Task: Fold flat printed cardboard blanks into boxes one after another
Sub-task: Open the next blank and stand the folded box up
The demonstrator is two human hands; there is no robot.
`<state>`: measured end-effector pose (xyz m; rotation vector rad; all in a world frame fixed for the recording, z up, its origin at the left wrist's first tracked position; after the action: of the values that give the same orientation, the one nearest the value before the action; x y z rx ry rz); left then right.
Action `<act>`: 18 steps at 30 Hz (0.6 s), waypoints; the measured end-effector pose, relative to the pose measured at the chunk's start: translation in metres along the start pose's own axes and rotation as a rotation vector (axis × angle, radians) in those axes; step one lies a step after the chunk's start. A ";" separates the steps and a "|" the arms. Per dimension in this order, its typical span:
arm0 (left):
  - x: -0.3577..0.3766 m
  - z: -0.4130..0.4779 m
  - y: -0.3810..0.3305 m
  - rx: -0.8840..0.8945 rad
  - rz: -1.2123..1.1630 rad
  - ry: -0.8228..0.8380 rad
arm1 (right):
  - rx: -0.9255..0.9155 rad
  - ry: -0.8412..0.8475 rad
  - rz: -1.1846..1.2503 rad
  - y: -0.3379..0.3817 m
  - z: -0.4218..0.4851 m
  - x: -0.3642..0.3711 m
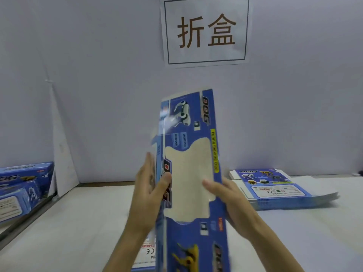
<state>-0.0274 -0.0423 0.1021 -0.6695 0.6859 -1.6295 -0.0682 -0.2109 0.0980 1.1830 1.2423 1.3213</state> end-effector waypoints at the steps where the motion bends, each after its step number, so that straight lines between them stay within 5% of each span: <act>1: -0.007 0.002 -0.001 -0.029 -0.042 0.000 | 0.013 -0.002 0.053 0.002 -0.002 -0.006; 4: -0.017 0.004 0.000 -0.124 -0.052 0.031 | 0.030 -0.048 0.076 0.004 -0.003 -0.021; 9: -0.022 0.003 0.008 -0.110 0.080 -0.164 | -0.013 -0.128 0.129 0.001 0.000 -0.029; 18: -0.024 0.004 0.004 -0.109 0.050 -0.125 | -0.007 -0.132 0.103 0.002 -0.001 -0.031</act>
<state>-0.0184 -0.0194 0.1006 -0.8200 0.6990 -1.4992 -0.0663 -0.2416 0.0984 1.3222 1.0936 1.2986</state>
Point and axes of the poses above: each hand's wrist, its own z-axis towards the middle knuckle, its own x-axis out of the palm, y = z × x, the point moved 3 cm from there along z, towards the middle knuckle, and after that the axes turned 15 degrees about x, right-handed, at the moved point
